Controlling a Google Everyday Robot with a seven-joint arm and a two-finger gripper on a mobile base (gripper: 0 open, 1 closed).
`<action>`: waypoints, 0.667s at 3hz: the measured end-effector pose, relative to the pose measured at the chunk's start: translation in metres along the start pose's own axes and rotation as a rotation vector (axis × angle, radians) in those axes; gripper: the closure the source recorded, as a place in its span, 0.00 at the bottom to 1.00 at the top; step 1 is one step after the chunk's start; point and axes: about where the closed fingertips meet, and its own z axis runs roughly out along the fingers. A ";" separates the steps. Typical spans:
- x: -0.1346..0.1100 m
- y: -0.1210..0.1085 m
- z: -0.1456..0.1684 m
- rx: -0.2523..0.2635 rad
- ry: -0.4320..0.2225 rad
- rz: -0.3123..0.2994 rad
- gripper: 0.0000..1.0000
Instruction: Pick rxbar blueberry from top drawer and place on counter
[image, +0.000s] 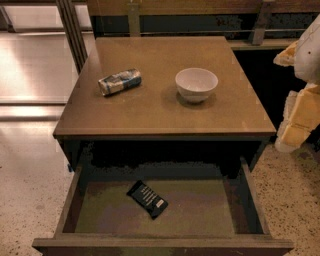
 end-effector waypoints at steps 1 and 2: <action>-0.002 0.000 0.001 0.018 -0.006 0.004 0.00; -0.004 0.003 0.028 0.005 -0.066 0.062 0.00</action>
Offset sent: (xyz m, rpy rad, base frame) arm 0.0191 0.0188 -0.0661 0.2029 -0.0167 -0.0938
